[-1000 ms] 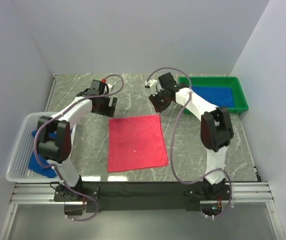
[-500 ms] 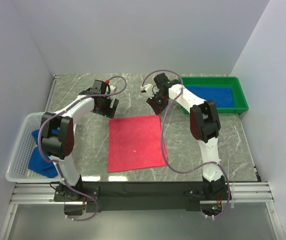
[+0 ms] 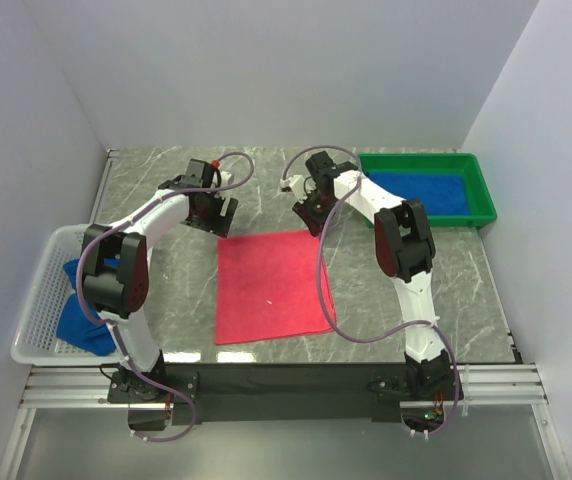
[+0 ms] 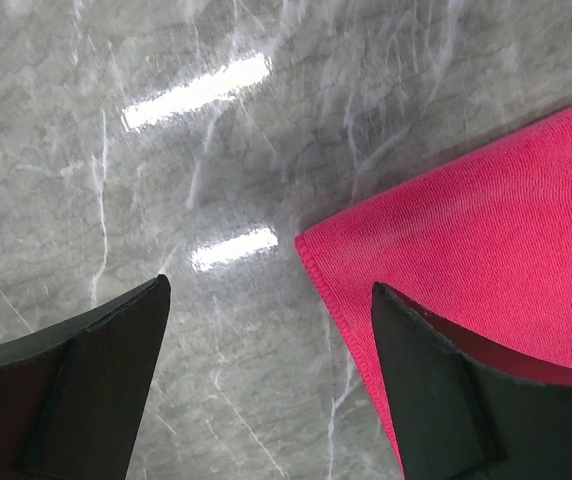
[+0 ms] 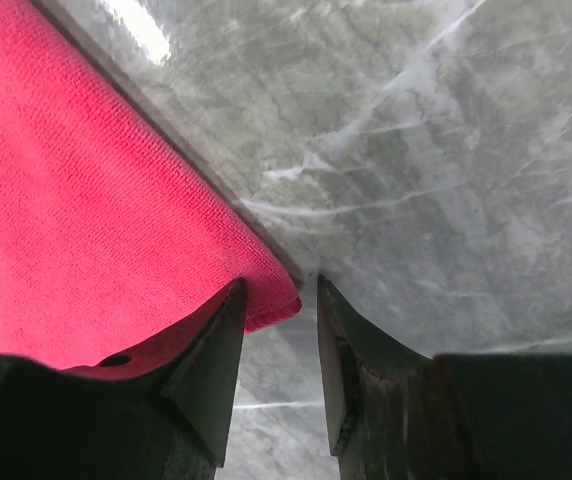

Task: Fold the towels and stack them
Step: Fold the towel

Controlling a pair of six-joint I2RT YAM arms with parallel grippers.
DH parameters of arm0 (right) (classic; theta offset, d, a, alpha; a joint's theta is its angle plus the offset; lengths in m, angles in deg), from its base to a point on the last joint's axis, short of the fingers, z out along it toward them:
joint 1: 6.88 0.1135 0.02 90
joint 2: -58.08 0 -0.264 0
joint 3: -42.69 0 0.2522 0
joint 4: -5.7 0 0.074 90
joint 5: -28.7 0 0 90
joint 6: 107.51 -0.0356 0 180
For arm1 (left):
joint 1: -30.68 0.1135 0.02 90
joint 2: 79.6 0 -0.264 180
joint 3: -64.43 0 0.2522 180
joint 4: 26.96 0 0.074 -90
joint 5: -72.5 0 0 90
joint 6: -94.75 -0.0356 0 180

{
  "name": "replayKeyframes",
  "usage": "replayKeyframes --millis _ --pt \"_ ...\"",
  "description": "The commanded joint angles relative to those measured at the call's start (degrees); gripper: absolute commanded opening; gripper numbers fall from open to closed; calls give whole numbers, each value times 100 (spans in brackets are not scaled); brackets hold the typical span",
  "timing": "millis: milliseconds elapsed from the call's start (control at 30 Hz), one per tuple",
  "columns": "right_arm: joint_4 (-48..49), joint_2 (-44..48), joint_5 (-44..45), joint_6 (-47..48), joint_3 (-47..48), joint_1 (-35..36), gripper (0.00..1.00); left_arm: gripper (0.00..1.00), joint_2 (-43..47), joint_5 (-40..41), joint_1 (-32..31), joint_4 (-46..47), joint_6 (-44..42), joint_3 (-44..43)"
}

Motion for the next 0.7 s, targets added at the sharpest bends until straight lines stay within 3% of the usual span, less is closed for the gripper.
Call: replayKeyframes --millis 0,133,267,433,467,667 --pt "-106 -162 109 84 293 -1 41 87 -80 -36 -53 -146 -40 -305" --pt "-168 -207 285 119 284 -10 40 87 -133 -115 -53 -137 -22 -366" --pt "-89 -128 250 154 127 -1 24 84 -308 -185 -53 -172 -57 -516" --pt "-97 -128 294 181 91 42 6 70 -607 -317 -44 -102 -154 -639" --pt "-80 -119 320 181 56 43 4 63 -651 -378 -53 -111 -189 -665" --pt "8 -66 329 190 -102 42 2 50 -836 -686 -53 -172 -347 -780"
